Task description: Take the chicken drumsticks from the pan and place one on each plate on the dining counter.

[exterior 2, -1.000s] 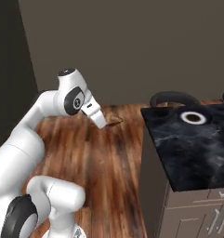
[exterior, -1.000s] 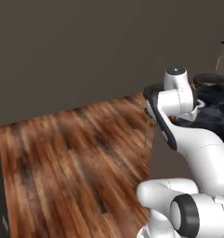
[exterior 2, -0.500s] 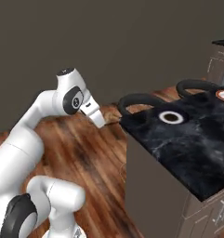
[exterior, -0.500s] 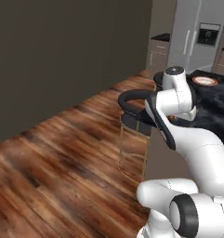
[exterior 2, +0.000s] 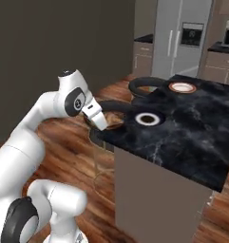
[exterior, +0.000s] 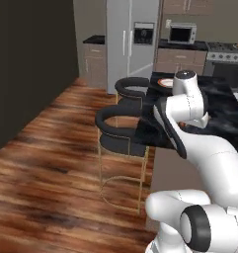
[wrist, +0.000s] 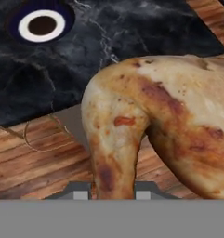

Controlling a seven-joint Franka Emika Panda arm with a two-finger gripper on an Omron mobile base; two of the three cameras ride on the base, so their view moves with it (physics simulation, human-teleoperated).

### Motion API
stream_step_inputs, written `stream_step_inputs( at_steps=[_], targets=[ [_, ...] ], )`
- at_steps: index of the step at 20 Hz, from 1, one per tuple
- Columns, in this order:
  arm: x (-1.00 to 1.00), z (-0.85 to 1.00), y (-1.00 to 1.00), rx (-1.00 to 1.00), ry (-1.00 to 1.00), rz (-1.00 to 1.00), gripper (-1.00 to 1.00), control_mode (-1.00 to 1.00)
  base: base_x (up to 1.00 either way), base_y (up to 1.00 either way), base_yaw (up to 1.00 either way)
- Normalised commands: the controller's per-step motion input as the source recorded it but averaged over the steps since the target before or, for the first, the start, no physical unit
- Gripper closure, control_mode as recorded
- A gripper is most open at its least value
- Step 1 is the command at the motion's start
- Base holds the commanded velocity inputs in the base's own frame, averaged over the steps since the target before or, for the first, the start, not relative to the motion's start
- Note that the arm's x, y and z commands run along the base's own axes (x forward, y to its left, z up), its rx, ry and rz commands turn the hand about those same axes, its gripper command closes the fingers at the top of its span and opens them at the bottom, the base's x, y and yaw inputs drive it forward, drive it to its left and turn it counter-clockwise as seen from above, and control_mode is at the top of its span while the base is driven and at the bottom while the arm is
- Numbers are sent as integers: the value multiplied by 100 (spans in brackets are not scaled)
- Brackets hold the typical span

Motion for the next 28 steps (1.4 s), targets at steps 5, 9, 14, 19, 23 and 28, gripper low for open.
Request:
stream_step_inputs(
  at_steps=[5, 9, 14, 19, 23, 28],
  targets=[
    [0, 0, 0, 0, 0, 0, 100, 100, 58, 36, -52],
    [0, 0, 0, 0, 0, 0, 100, 100, 86, 12, -37],
    [0, 0, 0, 0, 0, 0, 100, 100, 84, 51, -43],
    [0, 0, 0, 0, 0, 0, 100, 100, 64, 68, -40],
    [0, 0, 0, 0, 0, 0, 100, 100, 75, 41, -34],
    [54, 0, 25, 0, 0, -25, 100, -100, 0, 0, 0]
  ],
)
